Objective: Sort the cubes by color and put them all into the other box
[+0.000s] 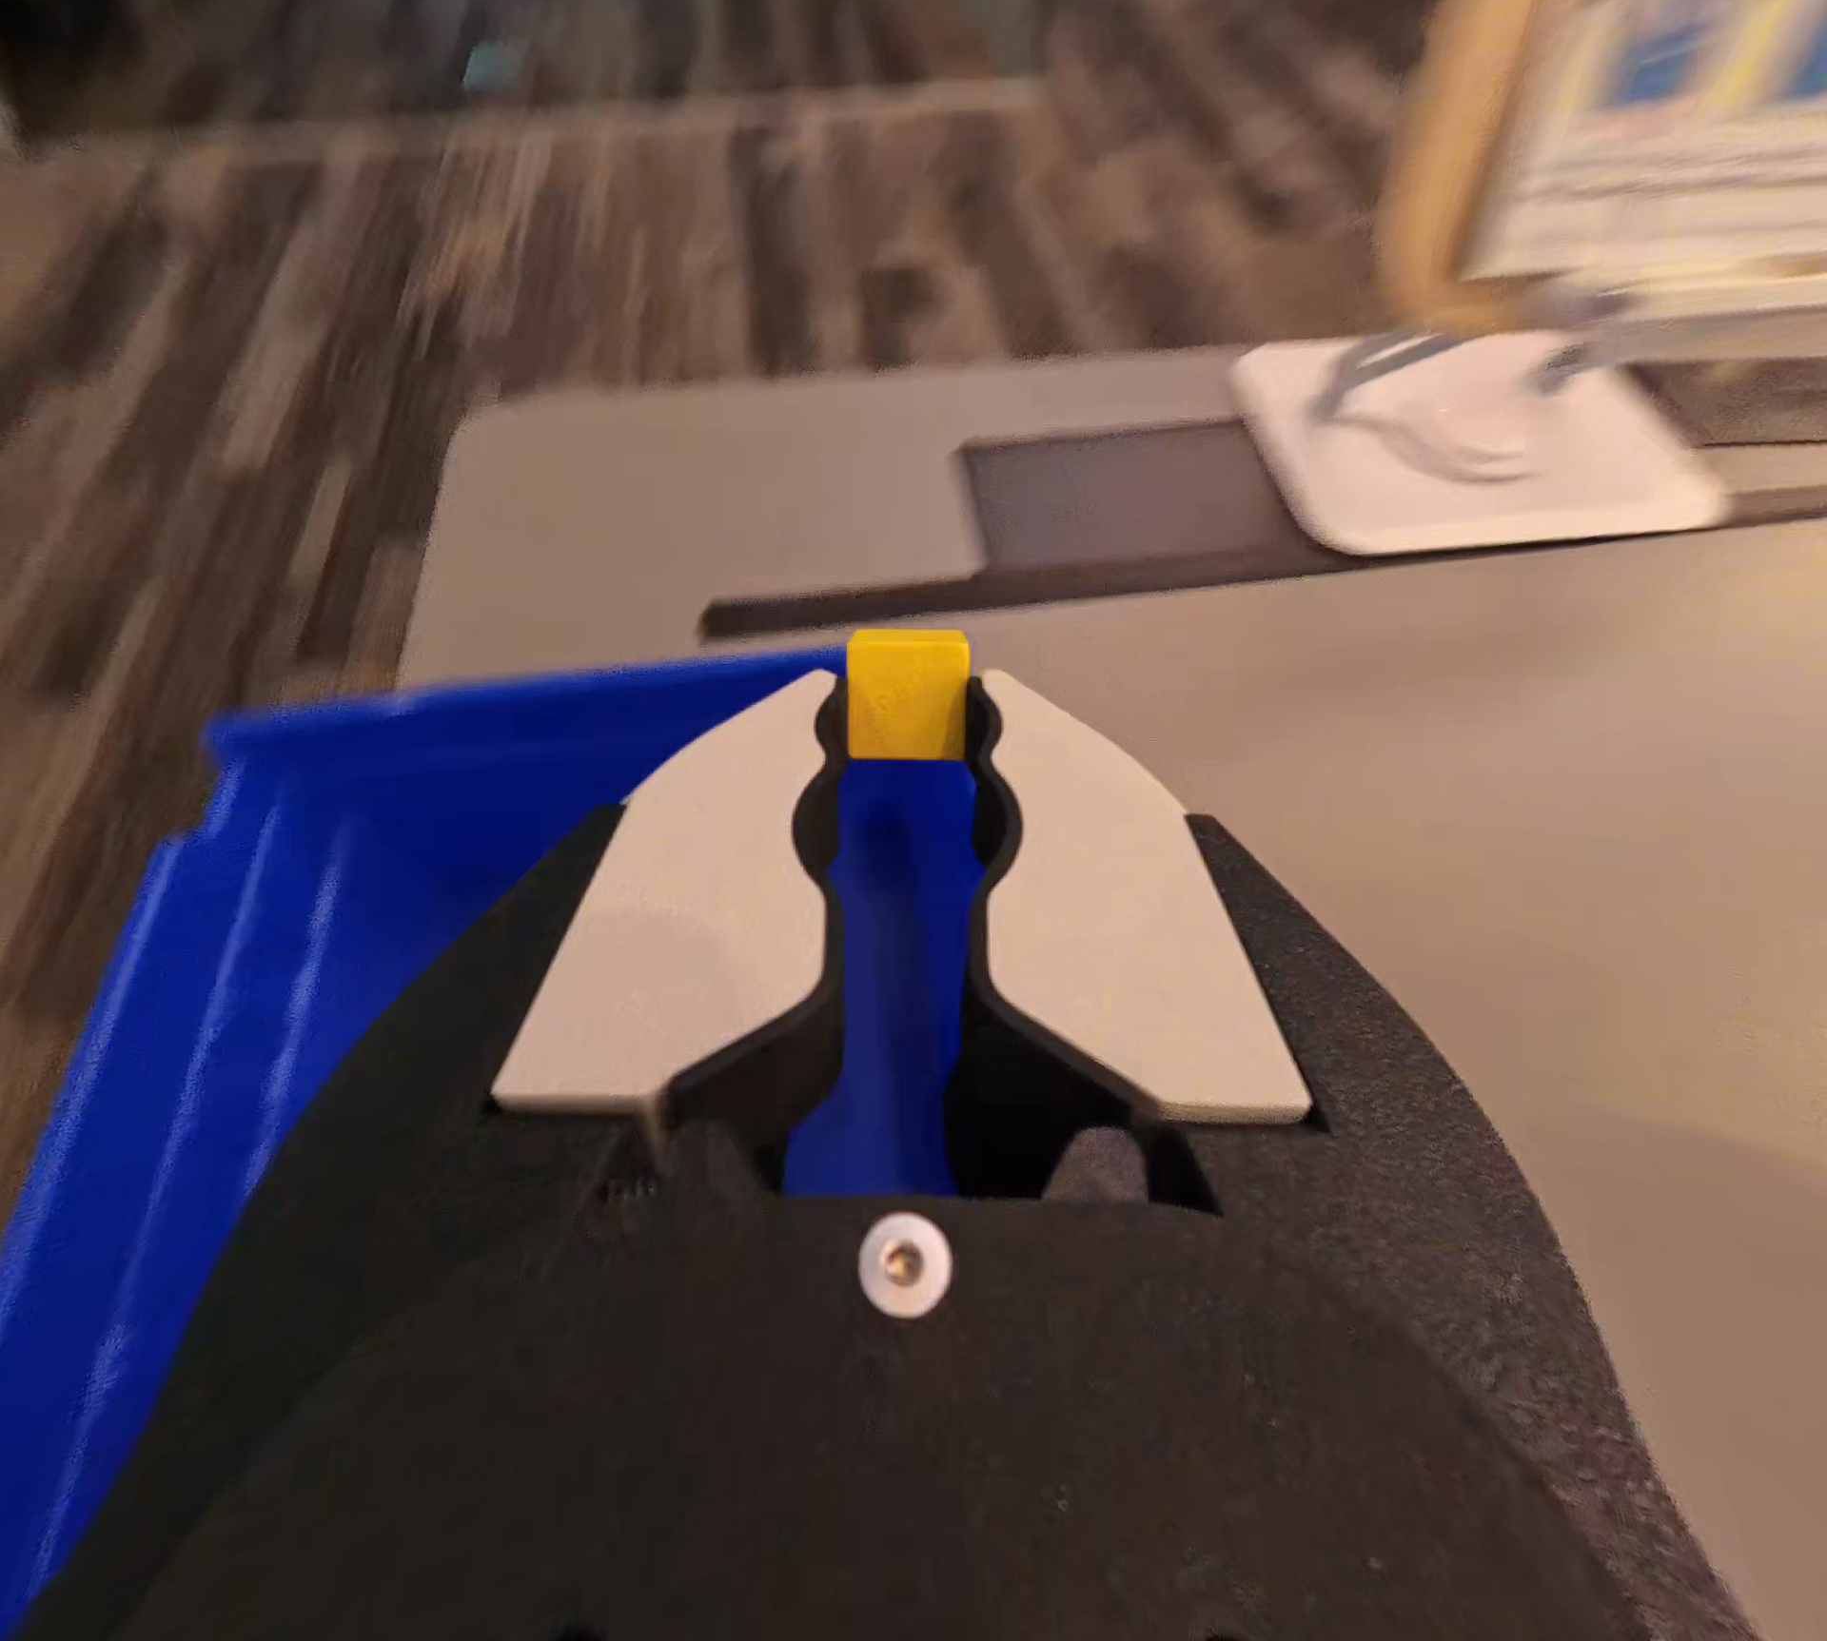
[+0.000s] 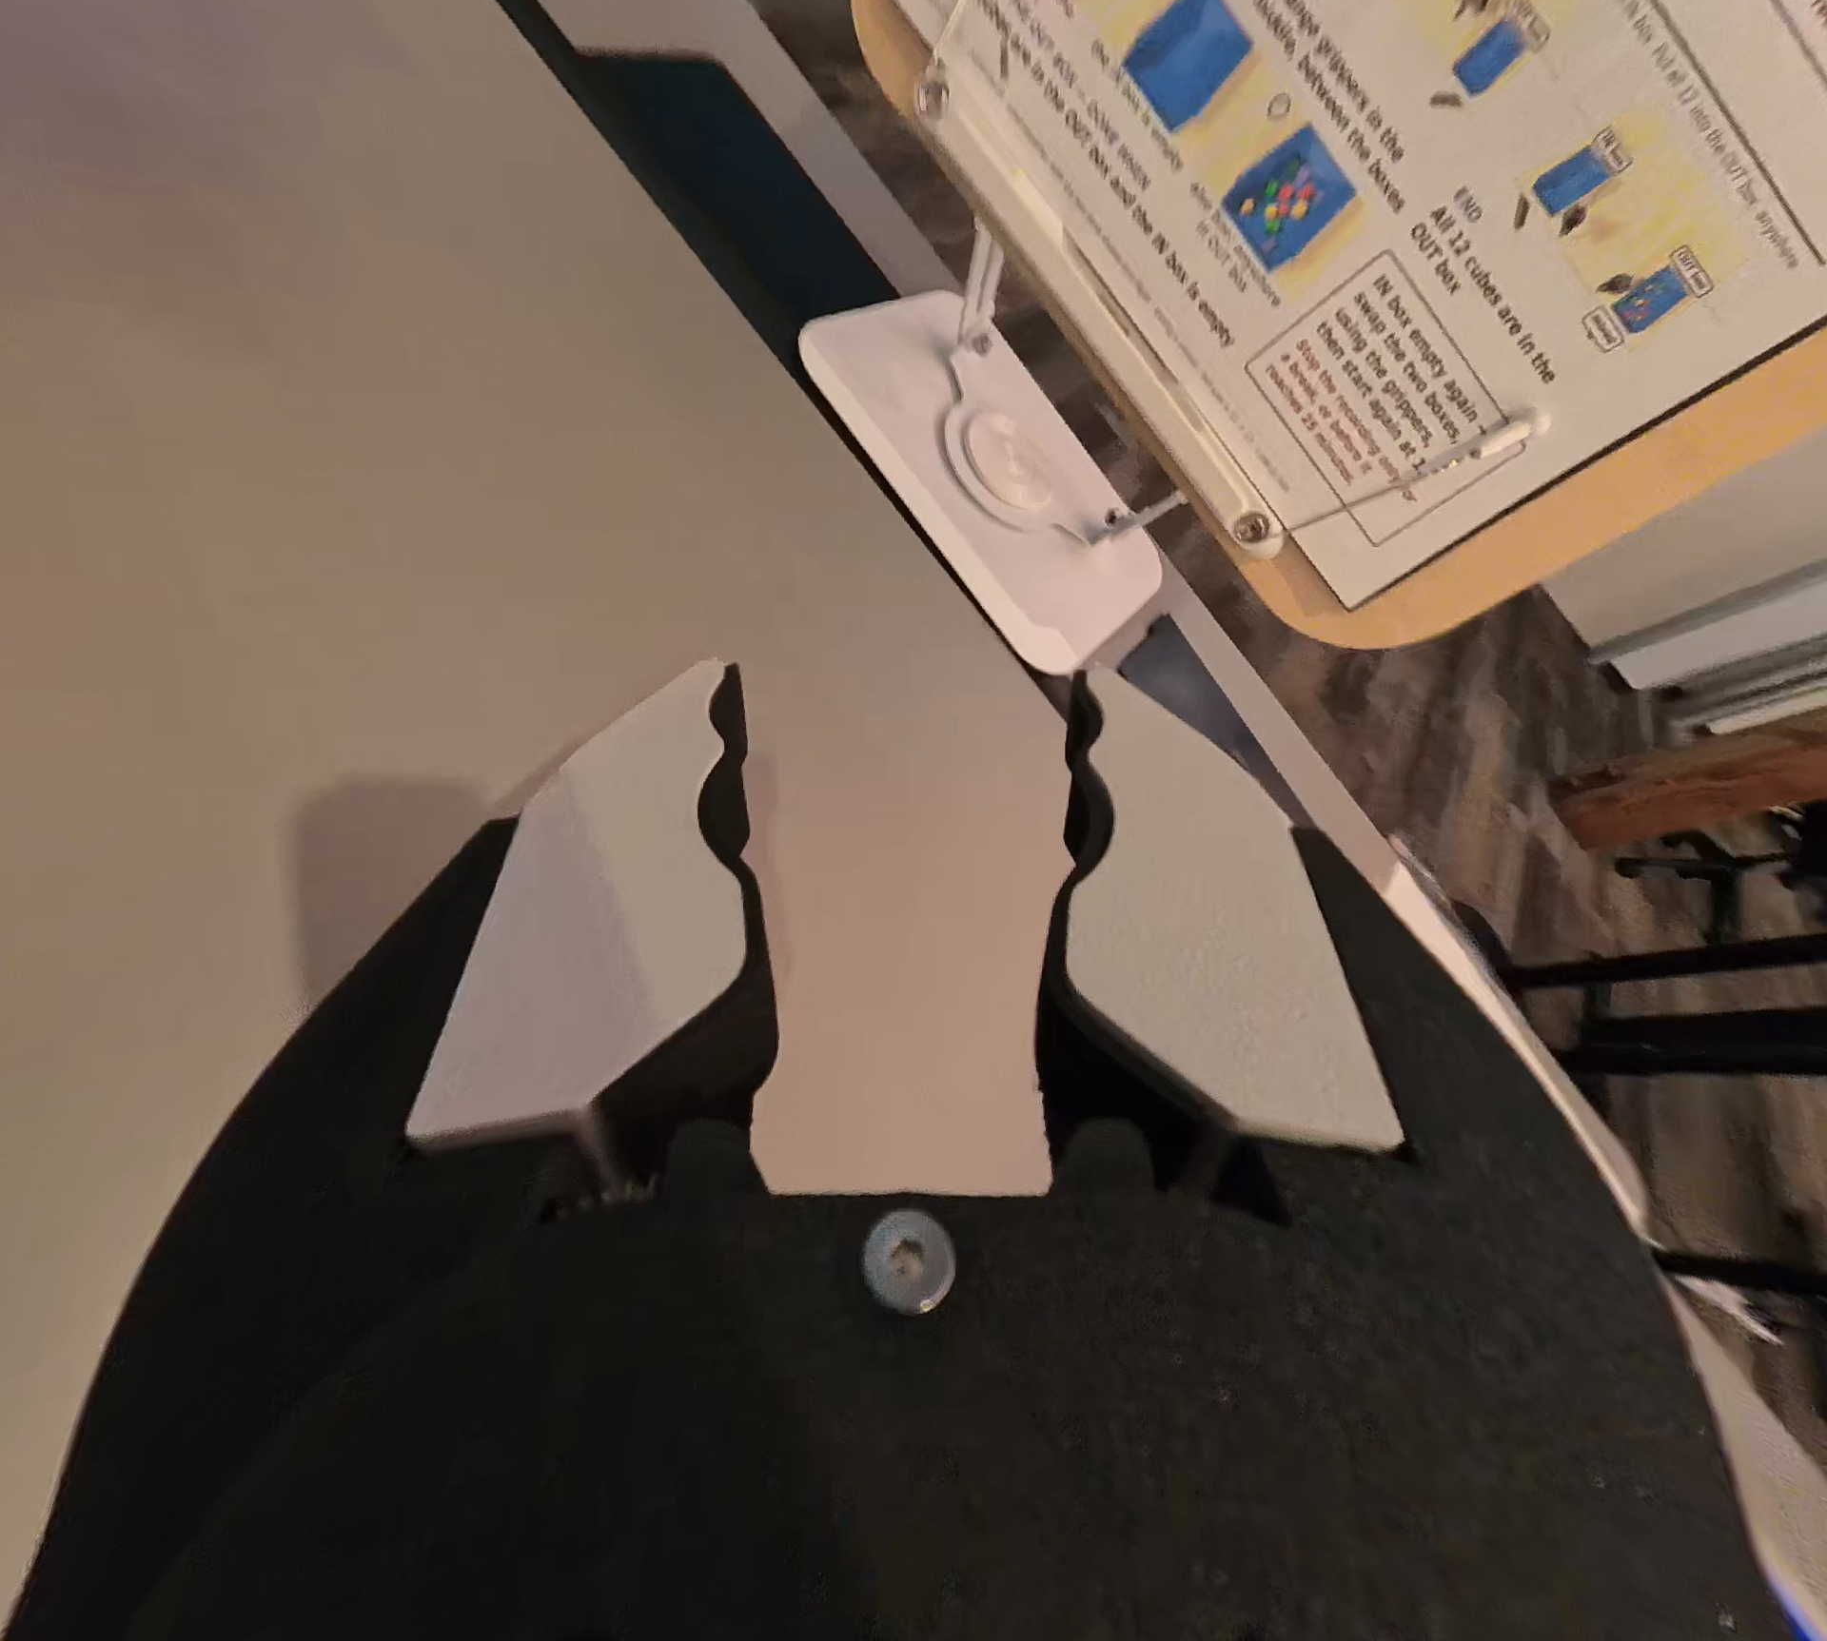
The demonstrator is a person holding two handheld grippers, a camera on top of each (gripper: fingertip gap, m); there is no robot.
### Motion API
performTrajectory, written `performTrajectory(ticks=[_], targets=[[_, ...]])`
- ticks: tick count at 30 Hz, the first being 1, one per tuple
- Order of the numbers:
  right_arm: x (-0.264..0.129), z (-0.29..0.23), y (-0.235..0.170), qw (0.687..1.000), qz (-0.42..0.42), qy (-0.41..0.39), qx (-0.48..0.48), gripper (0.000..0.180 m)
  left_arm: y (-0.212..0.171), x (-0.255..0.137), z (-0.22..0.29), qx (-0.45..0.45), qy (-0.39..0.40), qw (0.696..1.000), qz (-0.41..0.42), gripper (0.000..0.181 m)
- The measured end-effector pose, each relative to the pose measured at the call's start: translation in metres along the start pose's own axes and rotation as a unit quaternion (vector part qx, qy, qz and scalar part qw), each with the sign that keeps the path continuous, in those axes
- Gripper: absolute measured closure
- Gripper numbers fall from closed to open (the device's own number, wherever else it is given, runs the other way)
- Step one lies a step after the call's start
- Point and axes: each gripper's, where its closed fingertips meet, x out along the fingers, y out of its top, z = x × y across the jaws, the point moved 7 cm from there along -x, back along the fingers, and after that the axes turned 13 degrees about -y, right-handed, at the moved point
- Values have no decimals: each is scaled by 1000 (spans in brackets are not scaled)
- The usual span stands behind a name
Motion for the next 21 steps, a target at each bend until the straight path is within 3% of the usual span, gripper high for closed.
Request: performTrajectory(ticks=[4, 11, 16, 21], targets=[[-21, 1, 20, 992, 56, 51, 99, 117, 13, 0, 104, 164, -73, 980, 89, 159], [-43, -11, 39, 960, 85, 159, 215, 114, -23, 24, 247, 332, -153, 924, 114, 158], [-36, -19, 34, 947, 56, 204, 243, 114, -36, 33, 299, 423, -162, 881, 135, 159], [-32, -27, 32, 942, 42, 232, 239, 123, -39, 36, 316, 420, -191, 878, 132, 159]])
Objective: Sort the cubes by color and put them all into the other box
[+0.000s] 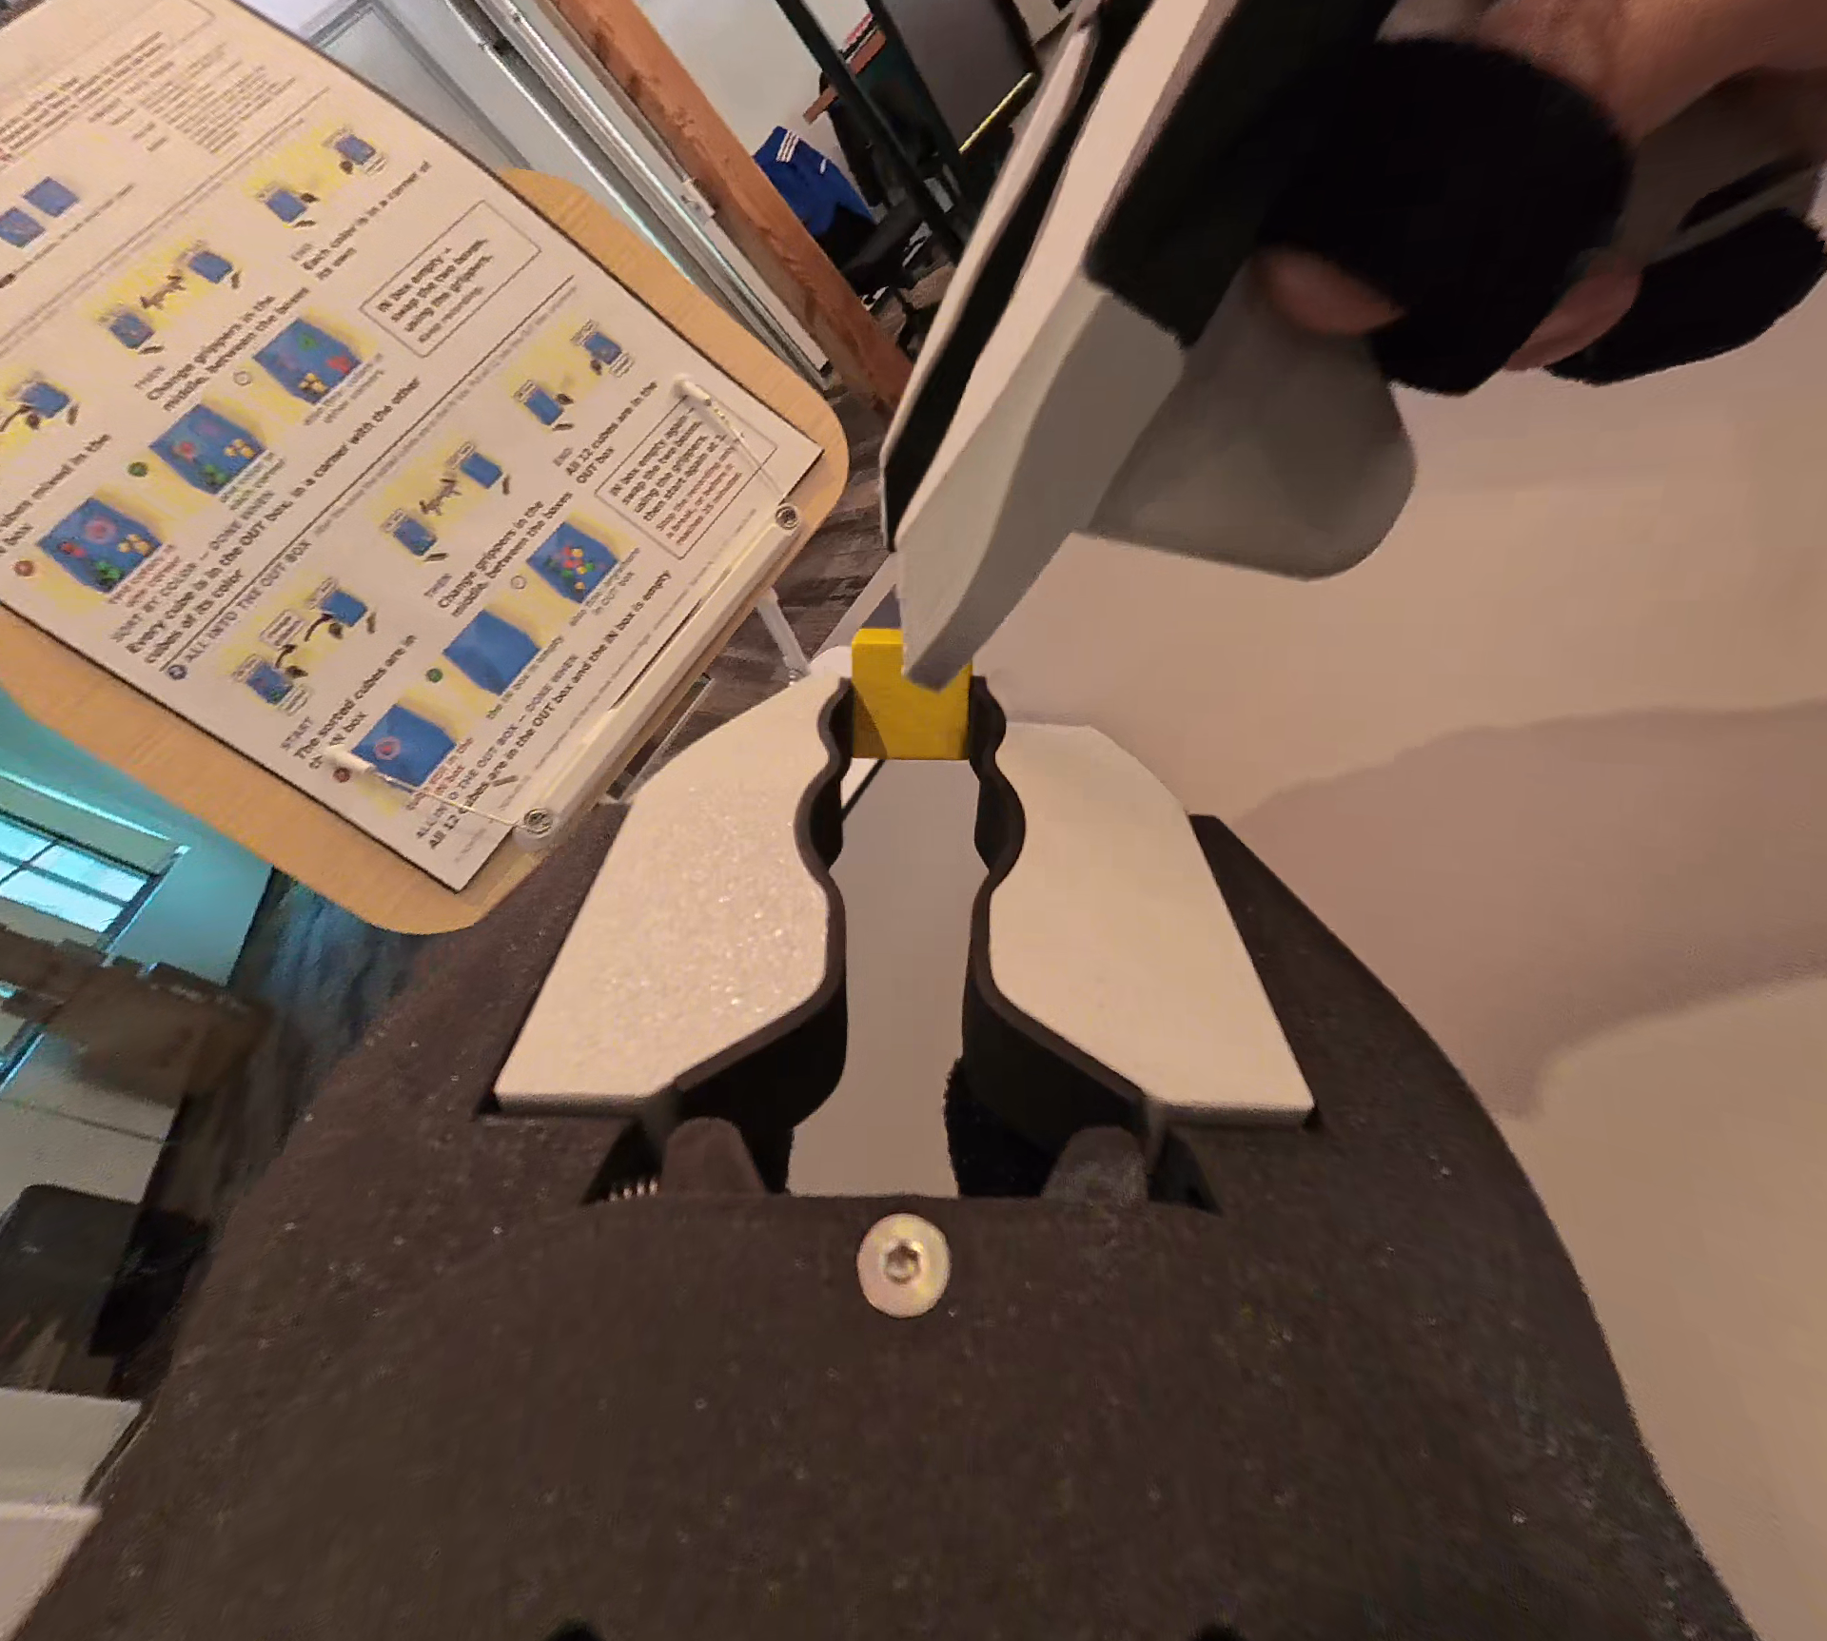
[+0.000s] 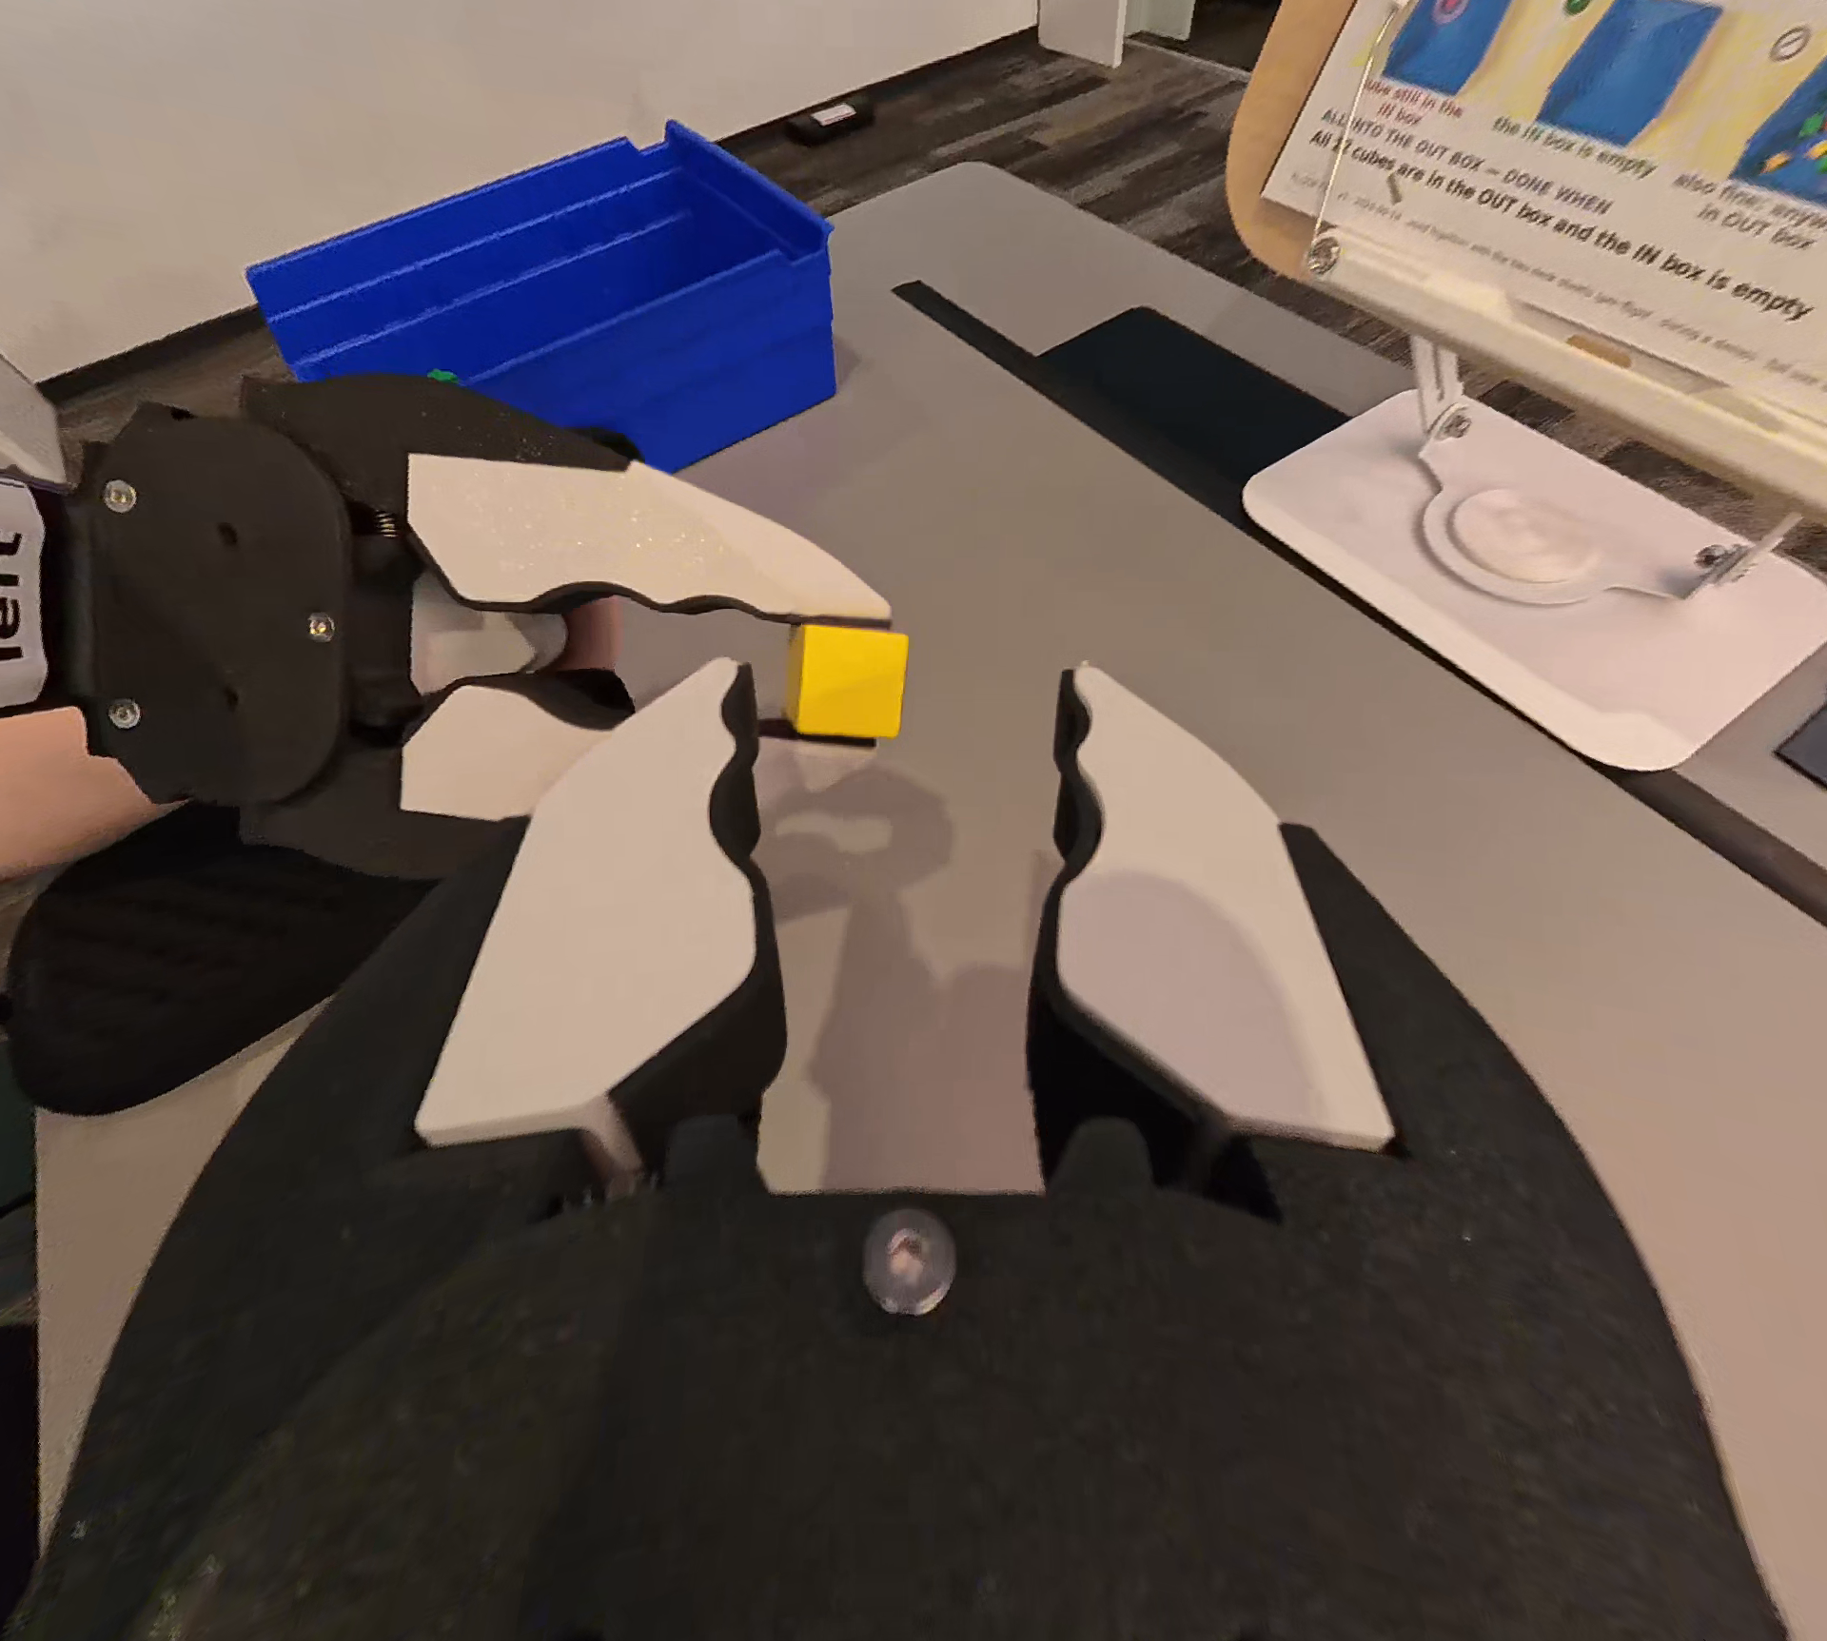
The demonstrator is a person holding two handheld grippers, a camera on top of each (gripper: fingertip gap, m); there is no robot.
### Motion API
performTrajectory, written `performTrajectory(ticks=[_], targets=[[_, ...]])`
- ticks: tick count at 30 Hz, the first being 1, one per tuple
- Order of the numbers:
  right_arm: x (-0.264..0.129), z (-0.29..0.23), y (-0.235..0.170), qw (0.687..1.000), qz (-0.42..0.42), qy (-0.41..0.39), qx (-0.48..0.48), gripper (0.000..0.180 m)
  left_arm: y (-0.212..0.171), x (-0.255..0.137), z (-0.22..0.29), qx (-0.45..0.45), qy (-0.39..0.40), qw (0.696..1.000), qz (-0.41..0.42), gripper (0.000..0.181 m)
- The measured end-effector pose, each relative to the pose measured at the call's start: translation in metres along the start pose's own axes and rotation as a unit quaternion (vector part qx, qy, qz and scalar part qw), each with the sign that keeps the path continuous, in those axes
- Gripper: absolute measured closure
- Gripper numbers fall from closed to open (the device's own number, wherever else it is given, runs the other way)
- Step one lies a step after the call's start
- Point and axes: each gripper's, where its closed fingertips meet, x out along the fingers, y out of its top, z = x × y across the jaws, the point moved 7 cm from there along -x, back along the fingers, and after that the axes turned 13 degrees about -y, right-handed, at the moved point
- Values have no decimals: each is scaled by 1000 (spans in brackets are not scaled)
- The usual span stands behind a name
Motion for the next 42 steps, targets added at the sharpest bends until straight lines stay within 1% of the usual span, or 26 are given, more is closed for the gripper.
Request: performTrajectory(ticks=[3, 7, 11, 14, 19, 21, 24, 26, 27, 29, 32, 34, 38, 42], targets=[[5, 1, -4, 1000, -16, 9, 6, 125, 1, 3, 4, 13, 0, 1000, -2, 159], [7, -1, -9, 998, -37, 46, 28, 133, 3, 5, 6, 13, -2, 1000, -2, 159], [8, -2, -10, 997, -42, 59, 32, 137, 8, 4, 8, 28, -1, 1000, -3, 159], [7, -5, -10, 995, -48, 85, 24, 156, 9, 5, 10, 40, -2, 999, -6, 159], [9, -5, -13, 994, -57, 90, 18, 157, 6, 6, 13, 29, -5, 1000, -7, 159], [10, -3, -13, 995, -53, 79, 10, 157, 5, 5, 12, 27, 7, 1000, -3, 156], [8, 7, -11, 998, -42, 40, -17, 157, 3, 3, 10, 10, 25, 1000, 0, 140], [1, 19, -5, 999, -22, -3, -39, 157, -3, 4, 8, -23, 25, 999, -9, 131], [-4, 27, -1, 998, -12, -31, -52, 157, -8, 4, 6, -44, 25, 999, -14, 128], [-18, 47, 8, 990, 13, -113, -88, 157, -19, 6, 3, -94, 27, 995, -26, 124], [-45, 76, 20, 964, 40, -230, -129, 157, -41, 11, 3, -158, 31, 985, -55, 124], [-64, 97, 25, 948, 49, -286, -133, 157, -56, 15, 4, -173, 39, 981, -77, 127], [-102, 144, 24, 915, 41, -382, -122, 157, -76, 19, 10, -152, 59, 981, -104, 133], [-146, 195, 11, 881, 21, -464, -91, 157, -86, 24, 18, -145, 49, 980, -125, 133]])
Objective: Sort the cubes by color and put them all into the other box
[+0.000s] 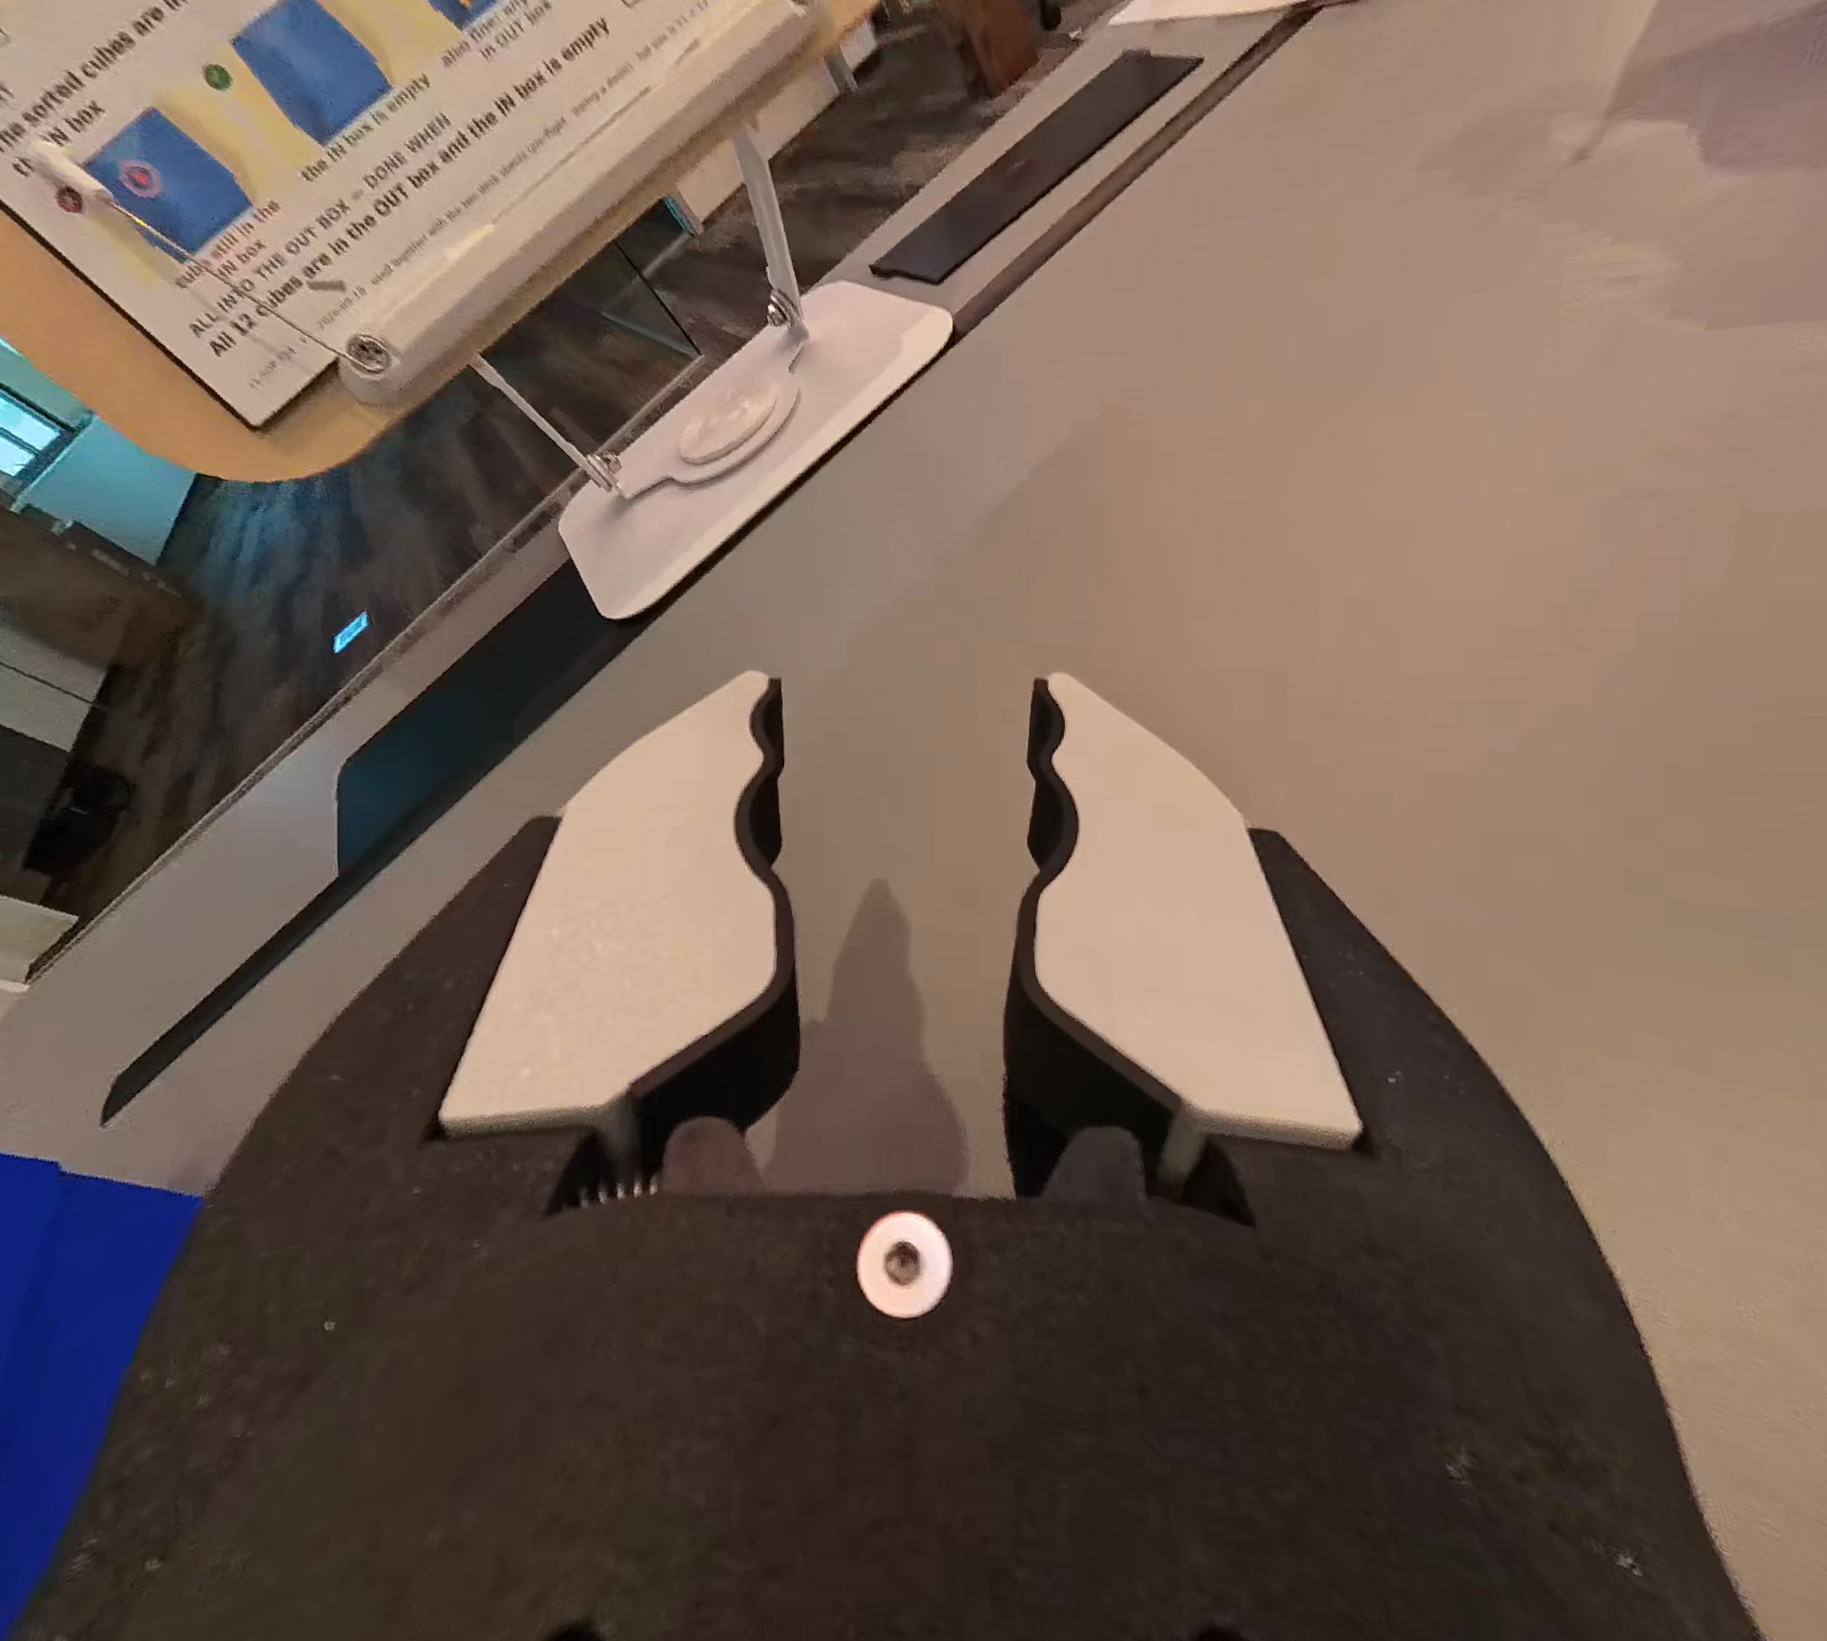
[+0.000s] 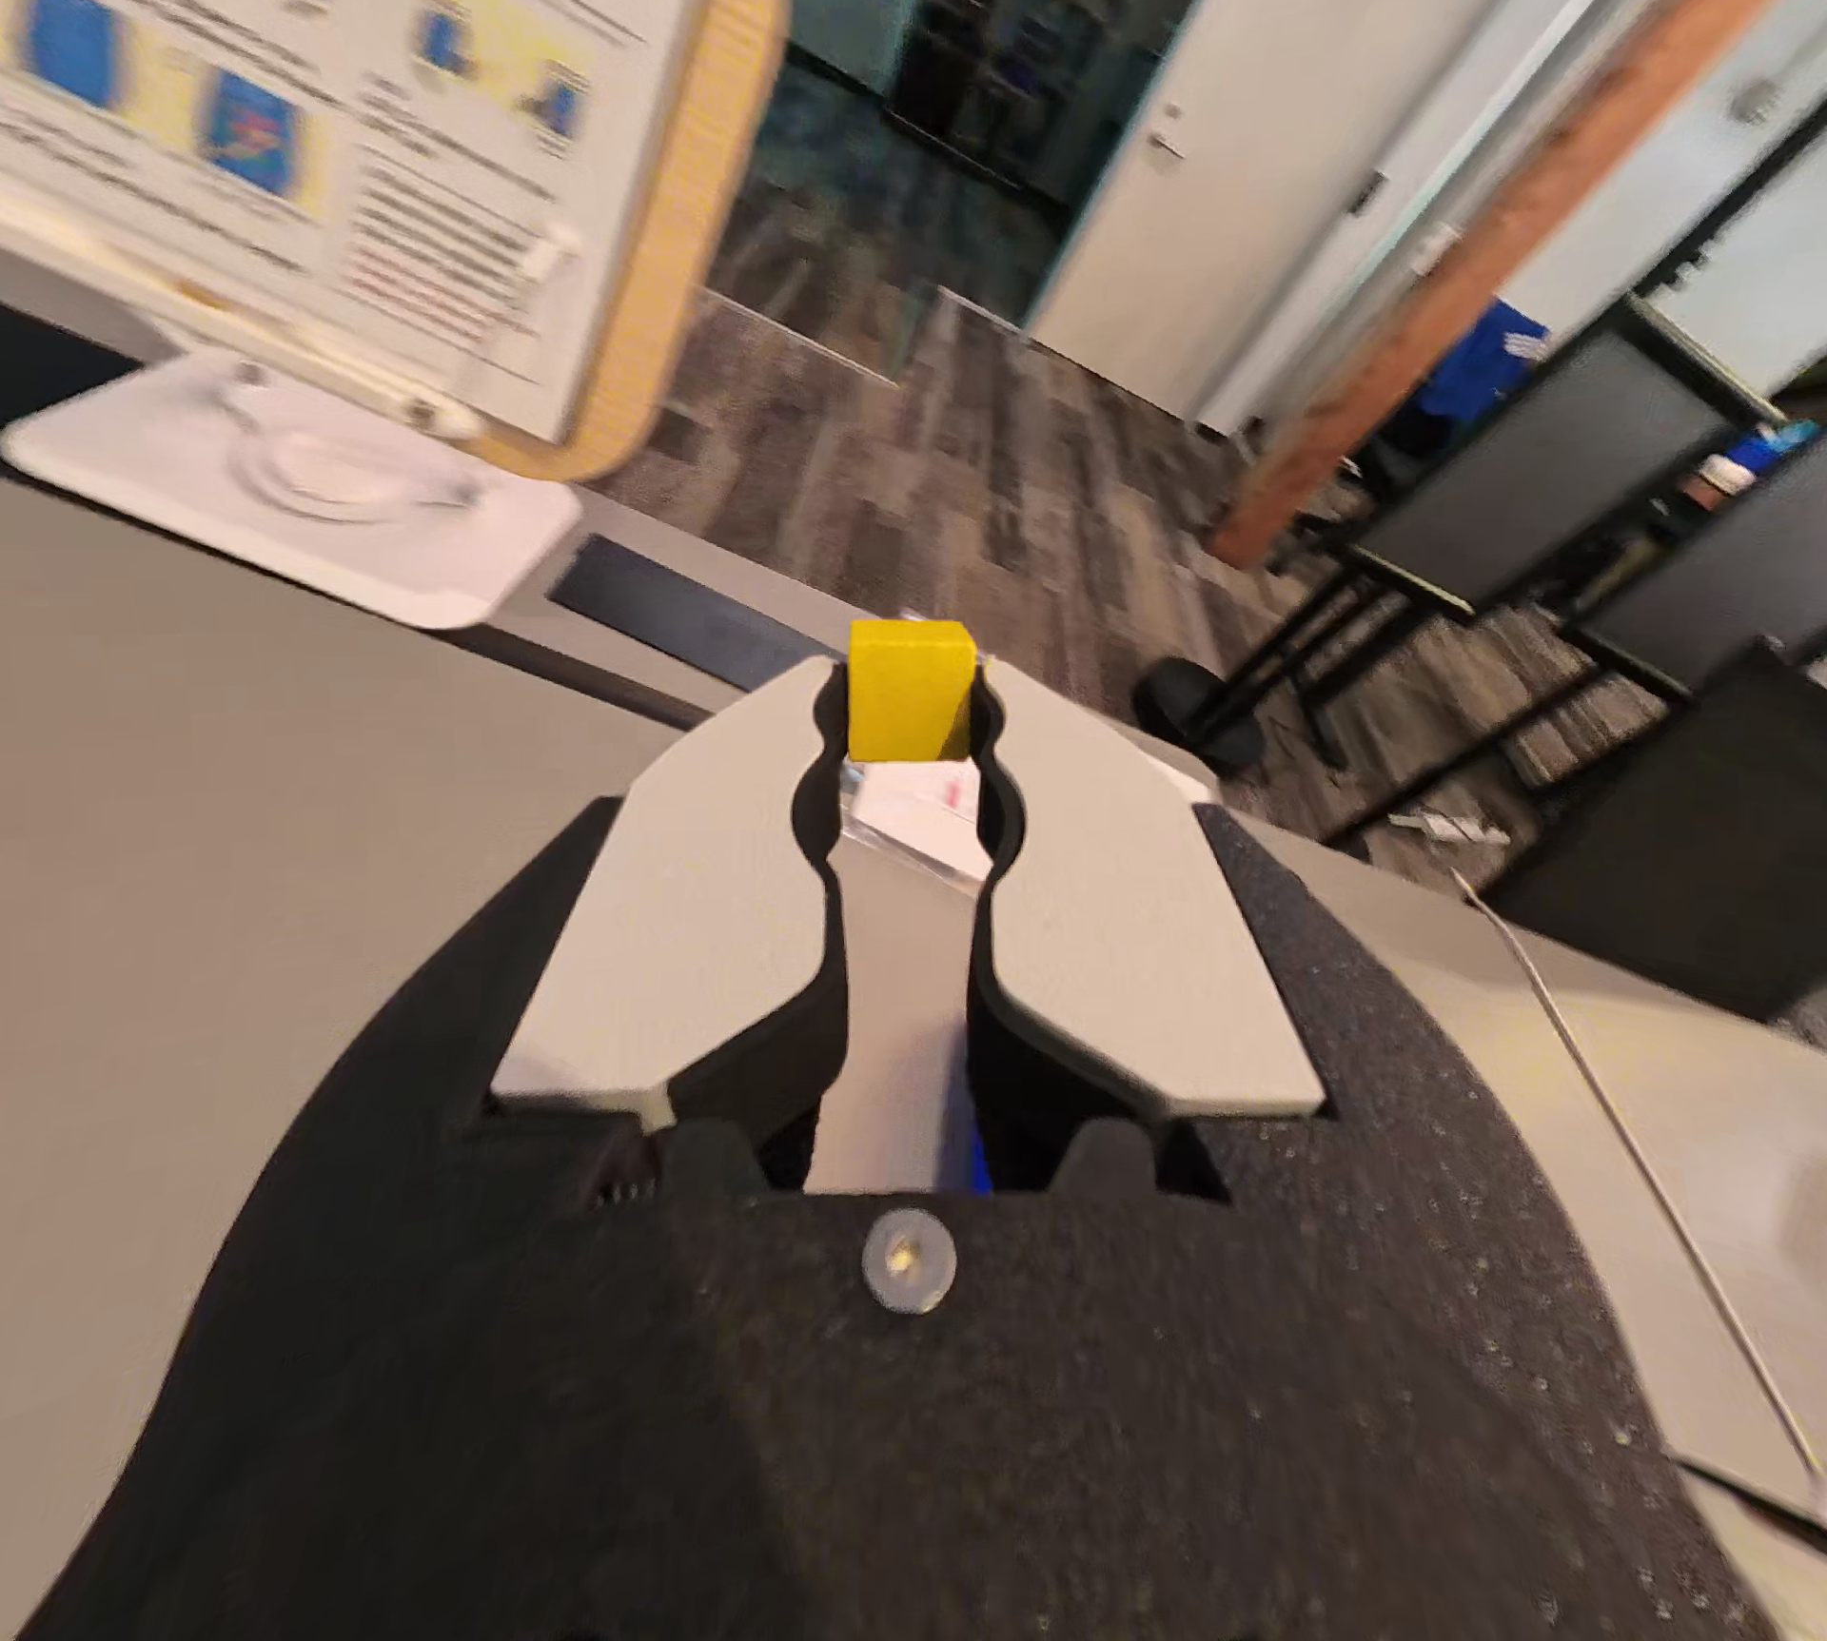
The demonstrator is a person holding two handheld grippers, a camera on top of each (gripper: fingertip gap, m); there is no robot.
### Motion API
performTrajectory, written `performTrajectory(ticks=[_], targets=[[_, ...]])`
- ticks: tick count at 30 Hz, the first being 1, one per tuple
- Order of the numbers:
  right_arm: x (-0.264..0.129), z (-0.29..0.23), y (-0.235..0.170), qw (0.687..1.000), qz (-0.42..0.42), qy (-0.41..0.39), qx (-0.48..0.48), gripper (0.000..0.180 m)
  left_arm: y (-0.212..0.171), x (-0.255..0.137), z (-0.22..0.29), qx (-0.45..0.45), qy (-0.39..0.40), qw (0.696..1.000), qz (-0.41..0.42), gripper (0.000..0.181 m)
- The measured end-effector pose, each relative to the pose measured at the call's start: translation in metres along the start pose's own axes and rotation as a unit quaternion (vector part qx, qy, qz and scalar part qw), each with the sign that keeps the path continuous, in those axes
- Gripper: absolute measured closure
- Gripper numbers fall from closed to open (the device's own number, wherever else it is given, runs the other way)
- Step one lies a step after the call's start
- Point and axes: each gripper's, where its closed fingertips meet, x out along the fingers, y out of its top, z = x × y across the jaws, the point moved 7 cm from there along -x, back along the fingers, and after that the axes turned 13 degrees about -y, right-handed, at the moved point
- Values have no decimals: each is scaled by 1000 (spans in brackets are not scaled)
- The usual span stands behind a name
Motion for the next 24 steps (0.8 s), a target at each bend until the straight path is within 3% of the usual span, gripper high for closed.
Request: performTrajectory(ticks=[6, 10, 17, 24], targets=[[11, 79, -54, 994, -77, -79, 17, 157, -8, 5, 2, -7, -10, 1000, -12, 134], [14, 114, -100, 985, -144, -90, 29, 157, -13, 8, 4, -11, -18, 1000, -23, 134], [14, 142, -190, 951, -304, -28, 51, 157, -16, 11, 8, 0, -25, 999, -36, 136], [19, 137, -242, 917, -394, 15, 63, 157, -20, 14, 13, 11, -31, 998, -51, 137]])
